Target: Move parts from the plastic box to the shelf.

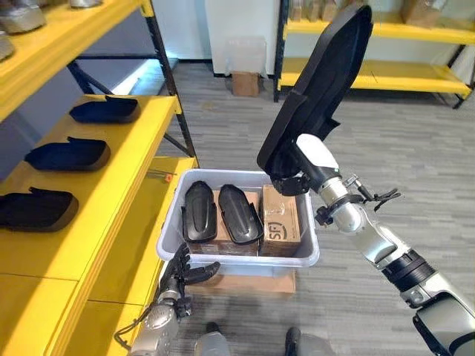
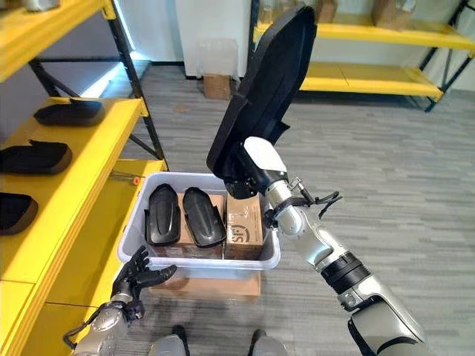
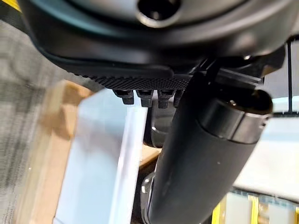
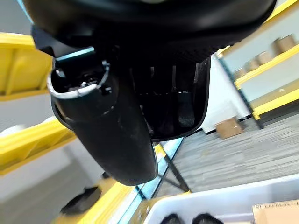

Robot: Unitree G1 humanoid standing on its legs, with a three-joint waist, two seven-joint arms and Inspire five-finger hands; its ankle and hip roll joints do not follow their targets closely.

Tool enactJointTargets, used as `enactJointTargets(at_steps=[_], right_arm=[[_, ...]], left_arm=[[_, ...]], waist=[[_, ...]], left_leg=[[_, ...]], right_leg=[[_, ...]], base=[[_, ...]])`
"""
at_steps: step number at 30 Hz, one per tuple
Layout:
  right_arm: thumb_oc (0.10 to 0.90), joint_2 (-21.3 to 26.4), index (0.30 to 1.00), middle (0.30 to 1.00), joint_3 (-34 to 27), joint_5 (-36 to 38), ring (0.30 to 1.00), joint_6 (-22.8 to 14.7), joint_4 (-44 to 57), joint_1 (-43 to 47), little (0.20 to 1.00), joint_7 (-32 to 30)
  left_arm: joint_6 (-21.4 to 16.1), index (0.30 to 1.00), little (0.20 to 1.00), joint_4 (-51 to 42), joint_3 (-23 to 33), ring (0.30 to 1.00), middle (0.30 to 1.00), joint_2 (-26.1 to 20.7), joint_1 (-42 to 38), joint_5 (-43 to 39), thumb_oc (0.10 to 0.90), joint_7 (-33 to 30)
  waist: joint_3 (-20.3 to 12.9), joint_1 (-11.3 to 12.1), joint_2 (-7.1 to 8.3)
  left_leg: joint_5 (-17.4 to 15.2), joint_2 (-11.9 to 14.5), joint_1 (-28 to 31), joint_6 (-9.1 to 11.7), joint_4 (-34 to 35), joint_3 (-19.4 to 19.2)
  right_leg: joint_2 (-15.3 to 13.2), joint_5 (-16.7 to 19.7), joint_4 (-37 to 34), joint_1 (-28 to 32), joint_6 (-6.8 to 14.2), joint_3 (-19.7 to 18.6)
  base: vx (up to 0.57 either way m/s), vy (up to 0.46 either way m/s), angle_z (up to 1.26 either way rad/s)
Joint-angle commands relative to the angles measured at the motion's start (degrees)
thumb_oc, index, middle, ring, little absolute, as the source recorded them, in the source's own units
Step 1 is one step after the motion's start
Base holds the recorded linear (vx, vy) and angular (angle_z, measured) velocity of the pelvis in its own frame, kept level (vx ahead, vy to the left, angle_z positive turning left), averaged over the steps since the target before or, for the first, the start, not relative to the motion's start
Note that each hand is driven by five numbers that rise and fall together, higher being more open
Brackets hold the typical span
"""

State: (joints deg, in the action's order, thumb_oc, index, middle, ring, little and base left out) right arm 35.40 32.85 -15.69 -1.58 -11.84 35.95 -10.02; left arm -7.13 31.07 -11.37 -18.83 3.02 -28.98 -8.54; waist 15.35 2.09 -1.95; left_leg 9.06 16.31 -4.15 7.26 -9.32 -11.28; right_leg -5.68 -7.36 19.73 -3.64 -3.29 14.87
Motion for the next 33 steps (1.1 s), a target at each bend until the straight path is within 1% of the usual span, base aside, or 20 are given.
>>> enactJointTargets(at_steps=[1,2,3,4,5,6,7,8,9,10,11,12,13,18,23,24,27,31,32,33], right_arm=[[0.4,-0.07,0.3,0.3,-3.93,-1.5,0.3,-3.69,2.41,6.55,0.3,-5.81],[0.4,-0.07,0.3,0.3,-3.97,-1.51,0.3,-3.69,2.42,6.54,0.3,-5.82],[0.4,-0.08,0.3,0.3,-4.25,-1.38,0.3,-3.56,2.51,6.44,0.3,-6.24],[0.4,0.42,0.3,0.3,-5.41,-1.55,0.3,-3.27,2.8,5.44,0.3,-7.0],[0.4,0.93,0.3,0.3,-6.25,-1.5,0.3,-3.22,3.38,4.59,0.3,-7.41],[0.4,1.03,0.3,0.3,-6.4,-1.51,0.3,-3.19,3.52,4.43,0.3,-7.38],[0.4,1.47,0.3,0.3,-7.11,-1.46,0.3,-3.09,3.91,3.68,0.3,-7.36],[0.4,1.97,0.3,0.3,-8.19,-1.5,0.3,-2.98,4.68,3.07,0.3,-7.53],[0.4,2.16,0.3,0.3,-9.48,-1.33,0.3,-2.91,5.33,1.81,0.3,-7.63],[0.4,2.06,0.3,0.3,-10.26,-1.38,0.3,-2.7,5.74,1.28,0.3,-7.69],[0.4,2.01,0.3,0.3,-10.97,-1.07,0.3,-2.86,5.74,0.69,0.3,-7.98],[0.4,2.71,0.3,0.3,-11.99,-0.87,0.3,-3.02,6.45,-0.28,0.3,-7.97],[0.4,2.75,0.3,0.3,-12.54,-1.14,0.3,-2.95,6.58,-0.6,0.3,-7.98],[0.4,1.41,0.3,0.3,-13.53,-1.99,0.3,-2.72,6.86,-1.34,0.3,-8.07],[0.4,0.84,0.3,0.3,-14.04,-2.94,0.3,-2.17,7.1,-1.36,0.3,-7.49],[0.4,0.32,0.3,0.3,-13.73,-3.06,0.3,-2.06,6.68,-0.93,0.3,-7.37],[0.4,-0.39,0.3,0.3,-13.02,-3.41,0.3,-1.76,5.73,0.22,0.3,-7.17],[0.4,-2.43,0.3,0.3,-11.57,-3.74,0.3,-1.35,4.39,2.14,0.3,-7.11],[0.4,-2.54,0.3,0.3,-11.49,-3.75,0.3,-1.36,4.28,2.26,0.3,-7.13],[0.4,-3.15,0.3,0.3,-10.78,-4.16,0.3,-1.13,3.71,2.97,0.3,-6.85]], left_arm=[[-3.31,1.0,1.0,-2.22,-2.33,1.0,1.0,-1.52,-3.88,0.17,0.9,0.37],[-3.33,1.0,1.0,-2.19,-2.36,1.0,1.0,-1.52,-3.92,0.17,0.9,0.37],[-3.3,1.0,1.0,-1.93,-3.05,1.0,1.0,-1.52,-5.28,0.28,0.9,0.26],[-3.06,1.0,1.0,-1.23,-4.68,1.0,1.0,-1.28,-8.19,1.23,0.9,0.15],[-3.11,1.0,1.0,-1.1,-5.29,1.0,1.0,-1.21,-9.46,1.57,0.9,-0.14],[-3.11,1.0,1.0,-1.05,-5.41,1.0,1.0,-1.18,-9.55,1.58,0.9,-0.19],[-2.94,1.0,1.0,-1.26,-5.97,1.0,1.0,-1.03,-10.86,1.58,0.9,-0.01],[-2.87,1.0,1.0,-1.16,-6.46,1.0,1.0,-0.63,-11.86,1.73,0.9,0.26],[-2.8,1.0,1.0,-0.67,-6.87,1.0,1.0,-0.28,-12.75,1.93,0.9,0.17],[-2.69,1.0,1.0,-0.32,-7.31,1.0,1.0,-0.18,-13.66,2.31,0.9,0.06],[-2.84,1.0,1.0,-0.42,-7.83,1.0,1.0,-0.33,-14.47,3.06,0.9,-0.02],[-2.88,1.0,1.0,-1.25,-7.99,1.0,1.0,-0.69,-14.34,3.92,0.9,0.88],[-2.92,1.0,1.0,-1.48,-8.11,1.0,1.0,-0.99,-14.06,4.42,0.9,1.13],[-3.12,1.0,1.0,-1.31,-7.66,1.0,1.0,-1.13,-13.17,5.34,0.9,1.16],[-3.1,1.0,1.0,-2.4,-6.56,1.0,1.0,-1.49,-11.6,5.79,0.9,1.39],[-3.29,1.0,1.0,-3.0,-6.25,1.0,1.0,-1.61,-11.09,5.79,0.9,1.35],[-3.23,1.0,1.0,-3.54,-5.83,1.0,1.0,-2.02,-10.35,5.8,0.9,1.47],[-3.45,1.0,1.0,-4.32,-4.96,1.0,1.0,-2.58,-9.68,5.92,0.9,0.79],[-3.4,1.0,1.0,-4.42,-4.87,1.0,1.0,-2.64,-9.6,5.94,0.9,0.77],[-3.5,1.0,1.0,-4.64,-4.24,1.0,1.0,-3.01,-9.23,5.97,0.9,0.41]], waist=[[-3.33,-0.83,3.23],[-3.23,-0.85,3.15],[-3.45,-1.42,3.28],[-4.42,-2.97,3.36],[-4.74,-3.7,3.33],[-4.69,-3.67,3.36],[-5.05,-4.35,2.96],[-5.66,-5.19,2.72],[-5.96,-5.66,2.69],[-6.07,-5.6,2.69],[-5.69,-5.37,3.0],[-5.19,-5.09,3.49],[-5.26,-4.84,3.57],[-4.88,-3.47,4.38],[-5.11,-2.34,5.22],[-5.22,-1.62,5.4],[-5.3,-0.89,6.01],[-5.01,0.36,6.66],[-4.98,0.21,6.81],[-4.94,0.86,6.98]], left_leg=[[3.38,8.2,-2.13,0.93,-16.88,-7.89],[3.1,8.32,-2.24,0.93,-17.26,-7.75],[1.15,8.91,-0.74,0.61,-18.67,-8.8],[-1.95,10.13,2.94,1.67,-18.6,-10.85],[-2.52,10.9,4.62,1.91,-18.05,-12.27],[-2.55,10.81,4.71,1.92,-17.97,-12.24],[-4.1,9.96,7.12,1.84,-14.42,-13.48],[-7.98,8.49,8.57,0.87,-9.25,-15.98],[-10.13,6.98,8.74,0.35,-5.84,-17.14],[-10.86,5.66,8.69,0.24,-4.51,-16.93],[-10.75,4.85,7.56,0.13,-5.56,-15.84],[-11.02,3.93,6.95,-0.06,-5.44,-15.89],[-11.28,3.12,7.24,-0.24,-4.36,-16.19],[-11.89,0.43,6.62,-1.15,-3.11,-15.97],[-12.19,-1.29,5.16,-1.91,-2.63,-14.83],[-12.26,-2.35,4.75,-2.28,-1.9,-14.28],[-12.87,-3.75,3.85,-3.06,-1.92,-13.42],[-15.17,-7.03,3.33,-5.34,-2.67,-12.06],[-15.33,-7.27,3.33,-5.54,-2.72,-12.03],[-16.33,-8.58,3.04,-6.42,-3.08,-11.56]], right_leg=[[-1.94,-5.34,-1.65,4.79,2.1,3.88],[-1.88,-5.41,-1.6,4.89,2.14,3.93],[-2.45,-5.41,-1.17,4.79,1.93,5.55],[-3.83,-6.44,-0.06,4.8,2.63,8.14],[-4.71,-6.24,0.82,4.5,2.82,9.71],[-4.82,-6.33,0.98,4.54,2.89,9.77],[-5.94,-5.73,1.75,3.97,3.64,11.14],[-7.43,-4.73,1.85,3.55,4.96,12.57],[-8.81,-3.76,1.84,3.12,6.0,13.29],[-10.09,-2.67,2.31,2.71,6.8,13.78],[-11.29,-1.15,1.84,2.72,7.3,13.85],[-12.91,1.61,0.66,2.62,8.29,14.15],[-13.63,2.85,-0.59,2.82,9.15,14.64],[-15.98,5.67,-2.49,3.67,10.77,15.8],[-17.1,7.74,-4.39,4.54,11.98,16.96],[-17.35,8.7,-5.6,4.77,12.51,17.49],[-18.28,10.56,-6.38,5.31,13.38,18.03],[-20.7,13.23,-6.16,6.34,14.75,18.33],[-20.95,13.39,-6.15,6.4,14.96,18.33],[-22.33,15.32,-5.3,6.54,15.62,18.4]], base=[[-0.2,-0.201,0.57],[-0.09,-0.052,0.73],[-0.05,0.017,0.83],[-0.07,0.048,1.24],[-0.03,0.062,1.33],[-0.05,0.112,1.59],[-0.05,0.16,1.24],[-0.07,0.26,1.0],[-0.05,0.27,0.8],[-0.03,0.249,0.93],[-0.02,0.234,1.02],[-0.02,0.222,0.74],[-0.02,0.209,0.49],[0.01,0.134,0.24],[0.03,0.087,0.26],[0.06,0.124,0.18],[0.06,0.116,0.18],[0.07,0.164,0.2],[0.09,0.195,0.26],[0.06,0.146,0.37]])
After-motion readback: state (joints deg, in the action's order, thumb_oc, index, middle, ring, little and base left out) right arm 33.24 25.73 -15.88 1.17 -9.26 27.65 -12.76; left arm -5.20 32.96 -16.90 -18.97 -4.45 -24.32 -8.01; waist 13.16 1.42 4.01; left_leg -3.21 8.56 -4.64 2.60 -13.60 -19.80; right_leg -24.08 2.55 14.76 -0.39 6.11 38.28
